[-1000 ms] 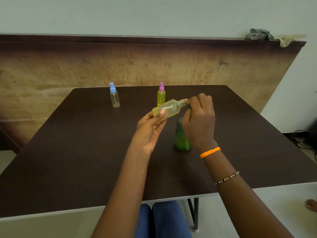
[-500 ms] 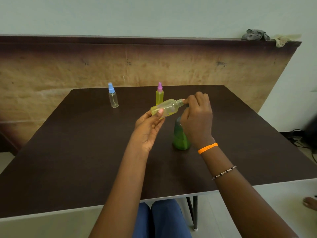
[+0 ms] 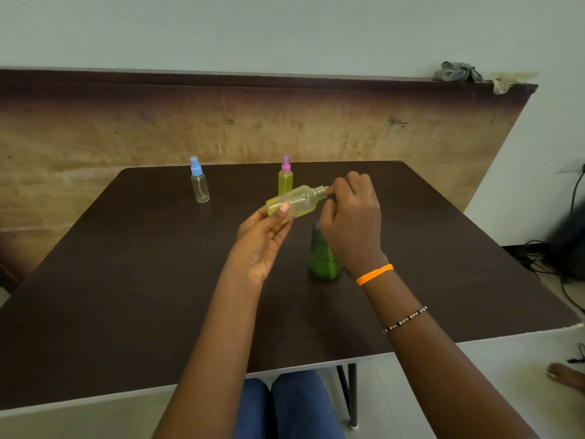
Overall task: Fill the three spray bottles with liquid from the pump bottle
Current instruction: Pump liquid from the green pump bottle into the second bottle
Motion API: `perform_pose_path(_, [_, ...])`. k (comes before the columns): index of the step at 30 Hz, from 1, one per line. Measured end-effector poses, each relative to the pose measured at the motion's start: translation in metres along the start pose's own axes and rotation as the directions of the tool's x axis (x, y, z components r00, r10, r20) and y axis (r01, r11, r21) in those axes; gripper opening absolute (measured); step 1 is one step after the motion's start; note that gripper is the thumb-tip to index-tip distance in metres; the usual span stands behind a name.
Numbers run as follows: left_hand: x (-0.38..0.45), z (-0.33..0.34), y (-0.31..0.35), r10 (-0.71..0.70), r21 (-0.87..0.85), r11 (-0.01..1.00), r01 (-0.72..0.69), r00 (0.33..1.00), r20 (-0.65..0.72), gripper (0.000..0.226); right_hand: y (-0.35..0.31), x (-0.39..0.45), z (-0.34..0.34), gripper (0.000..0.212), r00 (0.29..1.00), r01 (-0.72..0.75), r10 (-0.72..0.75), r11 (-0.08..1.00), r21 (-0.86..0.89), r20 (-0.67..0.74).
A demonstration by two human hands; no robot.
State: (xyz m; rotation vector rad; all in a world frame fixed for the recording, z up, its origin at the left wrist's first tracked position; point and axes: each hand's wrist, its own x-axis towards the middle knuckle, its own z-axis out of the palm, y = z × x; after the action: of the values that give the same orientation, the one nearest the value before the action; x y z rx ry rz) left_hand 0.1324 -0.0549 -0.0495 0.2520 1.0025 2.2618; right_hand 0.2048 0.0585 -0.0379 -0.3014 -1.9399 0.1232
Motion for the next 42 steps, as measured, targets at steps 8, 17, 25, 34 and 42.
perform_pose_path(8, [0.003,0.002,-0.006,-0.013,0.004,1.000,0.013,1.000,-0.006,0.013,0.001,-0.006,0.002,0.018,0.999,-0.044,0.044,0.999,0.009,0.012])
perform_pose_path(17, [0.002,0.000,-0.003,-0.012,0.006,1.000,0.012,1.000,0.006,0.017,0.002,0.001,0.000,0.020,0.999,-0.035,0.034,0.999,0.035,0.026])
perform_pose_path(25, [0.001,-0.004,-0.005,-0.031,0.021,0.999,0.031,1.000,-0.004,0.021,0.005,-0.017,0.011,0.029,0.997,-0.016,0.020,0.998,0.053,-0.076])
perform_pose_path(34, [-0.002,0.001,-0.002,-0.031,-0.013,0.999,0.031,1.000,0.004,0.019,-0.002,0.004,-0.005,0.027,0.999,-0.032,0.031,0.999,0.018,0.030])
perform_pose_path(42, [-0.002,-0.002,-0.005,-0.033,0.031,0.999,0.035,0.998,-0.051,0.012,0.000,-0.012,0.004,0.026,0.999,-0.021,0.020,0.999,-0.029,-0.037])
